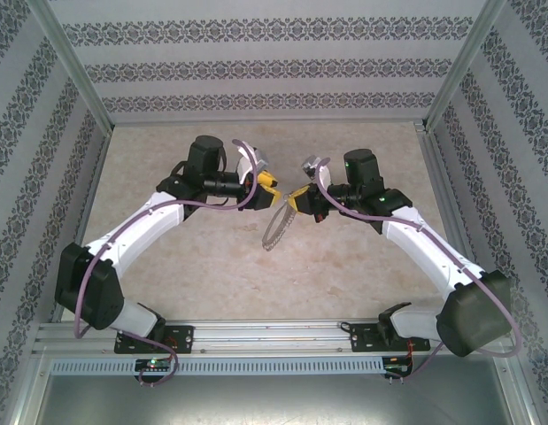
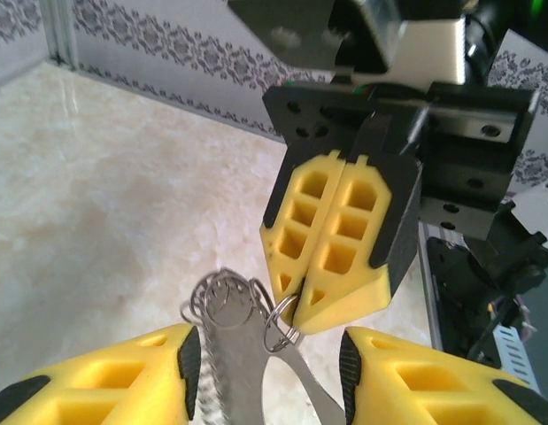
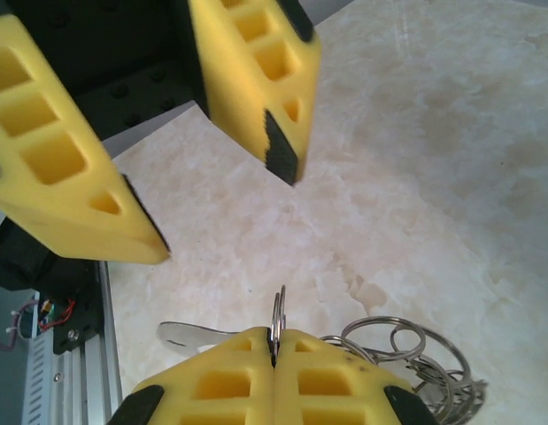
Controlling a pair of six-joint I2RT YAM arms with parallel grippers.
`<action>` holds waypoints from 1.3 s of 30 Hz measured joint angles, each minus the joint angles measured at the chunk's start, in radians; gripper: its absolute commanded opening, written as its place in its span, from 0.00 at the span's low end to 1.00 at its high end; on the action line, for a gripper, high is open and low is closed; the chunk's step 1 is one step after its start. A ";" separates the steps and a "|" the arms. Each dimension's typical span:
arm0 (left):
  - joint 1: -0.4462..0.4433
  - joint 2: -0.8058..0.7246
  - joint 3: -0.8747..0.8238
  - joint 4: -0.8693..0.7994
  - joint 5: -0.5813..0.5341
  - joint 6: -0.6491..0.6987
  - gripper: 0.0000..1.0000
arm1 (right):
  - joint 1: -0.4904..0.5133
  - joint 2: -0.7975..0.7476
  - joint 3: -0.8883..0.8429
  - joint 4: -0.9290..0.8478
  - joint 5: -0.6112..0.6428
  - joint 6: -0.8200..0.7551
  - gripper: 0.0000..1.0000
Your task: Put the keys on the keyring
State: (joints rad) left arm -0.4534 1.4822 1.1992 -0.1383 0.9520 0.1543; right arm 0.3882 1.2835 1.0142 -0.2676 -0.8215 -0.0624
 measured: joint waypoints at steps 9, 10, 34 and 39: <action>0.004 0.066 0.043 -0.101 0.095 0.018 0.43 | 0.000 0.000 0.000 -0.018 -0.034 -0.023 0.00; 0.004 0.067 0.043 -0.102 0.102 0.018 0.43 | 0.000 0.000 0.000 -0.018 -0.037 -0.023 0.00; 0.004 0.082 0.043 -0.055 0.193 -0.043 0.38 | 0.001 0.028 0.020 -0.009 -0.065 -0.019 0.00; 0.004 0.092 0.043 -0.052 0.200 -0.050 0.36 | 0.001 0.034 0.021 -0.009 -0.071 -0.016 0.00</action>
State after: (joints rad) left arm -0.4496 1.5745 1.2423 -0.1905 1.1519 0.1040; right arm 0.3893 1.3170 1.0348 -0.2764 -0.8925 -0.0780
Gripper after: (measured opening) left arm 0.369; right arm 0.056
